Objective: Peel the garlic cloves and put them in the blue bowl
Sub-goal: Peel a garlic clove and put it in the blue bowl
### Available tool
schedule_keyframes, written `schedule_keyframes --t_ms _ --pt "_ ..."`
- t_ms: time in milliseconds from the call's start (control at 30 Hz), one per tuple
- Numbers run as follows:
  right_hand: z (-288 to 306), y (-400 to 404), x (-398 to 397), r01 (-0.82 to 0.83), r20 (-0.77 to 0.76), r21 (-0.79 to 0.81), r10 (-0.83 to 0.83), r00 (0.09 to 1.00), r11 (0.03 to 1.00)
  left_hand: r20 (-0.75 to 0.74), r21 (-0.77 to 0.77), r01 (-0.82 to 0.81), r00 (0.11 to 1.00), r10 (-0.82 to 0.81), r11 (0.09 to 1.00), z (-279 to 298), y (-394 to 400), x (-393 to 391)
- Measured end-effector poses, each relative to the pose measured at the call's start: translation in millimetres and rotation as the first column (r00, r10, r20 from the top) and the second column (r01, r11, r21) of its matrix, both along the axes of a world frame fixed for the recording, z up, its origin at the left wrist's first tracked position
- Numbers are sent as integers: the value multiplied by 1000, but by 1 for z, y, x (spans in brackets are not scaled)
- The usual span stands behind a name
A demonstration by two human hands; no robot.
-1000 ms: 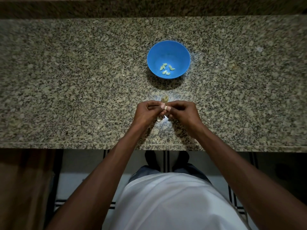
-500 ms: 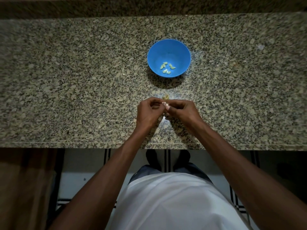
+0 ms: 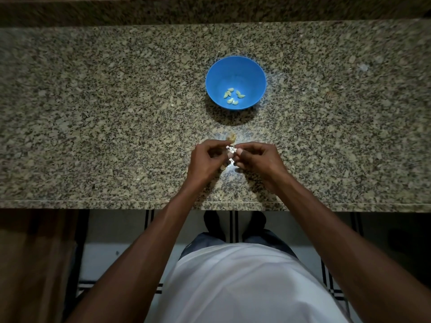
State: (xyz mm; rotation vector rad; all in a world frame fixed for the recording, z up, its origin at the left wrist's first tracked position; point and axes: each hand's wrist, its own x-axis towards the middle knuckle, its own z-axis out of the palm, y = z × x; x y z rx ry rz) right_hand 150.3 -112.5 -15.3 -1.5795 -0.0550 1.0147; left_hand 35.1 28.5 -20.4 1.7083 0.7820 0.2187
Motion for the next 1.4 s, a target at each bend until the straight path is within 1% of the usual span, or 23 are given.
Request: schedule_keyframes --t_ms 100,200,267,367,467,533,567,633,700,767,833,867,967,1033,1067,1133,1300,1400 --pt "1 2 0 -3 -81 18 4 997 1000 15 78 24 1000 -25 997 1 -1 1" --pt "6 3 2 23 -163 32 -18 986 999 10 240 55 998 -59 969 0 -1 1" --pt "8 4 3 35 -222 36 -26 975 999 -4 382 95 995 -101 919 1 0 1" --pt "10 7 4 36 -268 16 -31 963 999 -44 564 191 978 -202 803 0 1 2" --pt "9 8 6 7 -197 -26 -12 980 1000 -143 657 312 945 -293 686 2 3 4" --pt "9 8 6 -29 -98 -68 22 995 997 -216 695 375 923 -319 613 5 4 5" --pt "9 8 6 -53 -28 -85 50 998 995 -241 703 396 914 -325 590 6 4 6" --pt "9 10 6 -106 113 -99 117 987 989 -264 705 410 909 -323 578 8 4 7" --pt "9 10 6 -142 214 -108 163 963 984 -267 694 406 912 -310 594 8 5 7" --pt "10 9 7 -162 261 -108 186 947 981 -264 664 394 919 -293 635 7 7 6" --pt "11 8 9 -194 280 -102 216 935 976 -232 626 359 933 -275 692 7 9 5" --pt "12 7 10 -216 291 -95 234 927 972 -209 588 334 942 -261 737 8 9 6" --pt "9 4 13 -235 264 -73 246 933 969 -182 361 257 962 -203 896 11 9 6" --pt "7 1 15 -211 195 -65 219 956 975 -180 241 203 970 -161 949 7 10 6" --pt "7 0 16 -200 162 -63 208 965 978 -174 209 173 975 -137 963 6 10 5" --pt "6 -3 16 -179 106 -53 184 977 982 -157 192 116 984 -86 975 4 9 4" --pt "2 -5 14 -121 11 -46 122 992 992 -163 247 85 986 -45 965 6 4 2" --pt "4 -3 13 -90 -26 -31 89 996 995 -141 262 72 989 -36 962 5 2 2"
